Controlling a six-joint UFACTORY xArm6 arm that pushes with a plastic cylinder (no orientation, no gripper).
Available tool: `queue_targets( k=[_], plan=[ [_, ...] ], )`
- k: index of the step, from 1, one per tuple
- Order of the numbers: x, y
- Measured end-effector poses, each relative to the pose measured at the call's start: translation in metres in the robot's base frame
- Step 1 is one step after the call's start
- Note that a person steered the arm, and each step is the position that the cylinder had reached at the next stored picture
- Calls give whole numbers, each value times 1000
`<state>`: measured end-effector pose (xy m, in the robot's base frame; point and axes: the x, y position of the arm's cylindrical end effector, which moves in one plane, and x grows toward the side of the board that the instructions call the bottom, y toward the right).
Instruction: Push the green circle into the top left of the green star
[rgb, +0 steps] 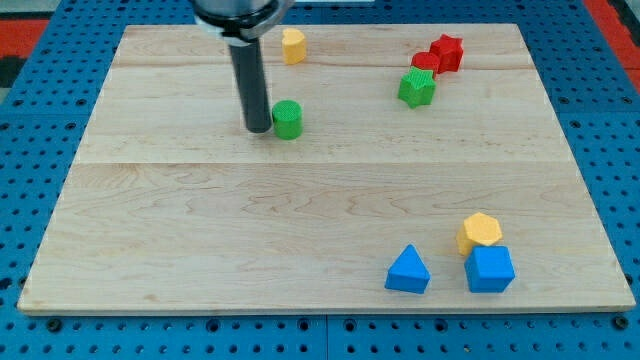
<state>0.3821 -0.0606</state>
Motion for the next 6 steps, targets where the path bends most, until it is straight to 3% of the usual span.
queue_targets(
  k=[1,3,6],
  plan=[
    [-3,62],
    [-54,144],
    [-53,131]
  ],
)
